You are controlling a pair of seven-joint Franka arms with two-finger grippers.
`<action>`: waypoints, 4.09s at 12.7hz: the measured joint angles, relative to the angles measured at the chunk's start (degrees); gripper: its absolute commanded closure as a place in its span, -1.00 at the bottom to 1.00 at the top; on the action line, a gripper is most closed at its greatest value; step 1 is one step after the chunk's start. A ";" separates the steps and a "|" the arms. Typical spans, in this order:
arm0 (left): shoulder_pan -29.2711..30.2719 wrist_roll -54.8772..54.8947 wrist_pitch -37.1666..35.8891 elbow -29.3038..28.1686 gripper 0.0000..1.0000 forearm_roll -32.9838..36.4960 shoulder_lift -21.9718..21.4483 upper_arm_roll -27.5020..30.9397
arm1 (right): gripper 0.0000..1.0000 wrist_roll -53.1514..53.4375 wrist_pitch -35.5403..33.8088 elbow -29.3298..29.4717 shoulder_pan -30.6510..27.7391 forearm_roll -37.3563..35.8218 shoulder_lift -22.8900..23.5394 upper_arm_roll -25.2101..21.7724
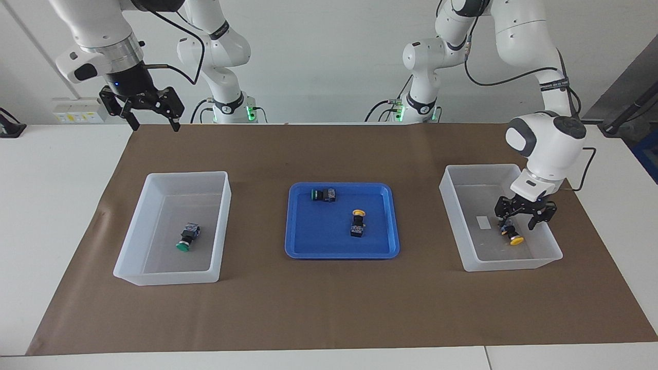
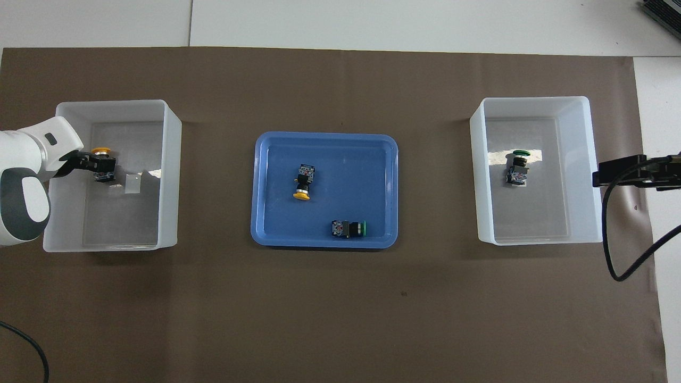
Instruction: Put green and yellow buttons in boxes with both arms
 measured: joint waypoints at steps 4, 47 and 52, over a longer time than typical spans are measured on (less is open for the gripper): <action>-3.82 -3.20 -8.71 0.49 -1.00 -0.02 -7.06 -0.26 | -1.00 0.00 -0.25 -0.15 -0.06 0.00 0.00 -0.02; -34.31 -44.07 4.28 1.85 1.00 -0.02 -0.59 0.49 | -1.00 53.13 26.31 -15.59 20.39 11.60 13.39 1.15; -25.87 -33.38 -4.41 1.78 1.00 0.00 -7.46 0.71 | -1.00 64.88 37.64 -16.31 30.82 14.37 18.79 1.35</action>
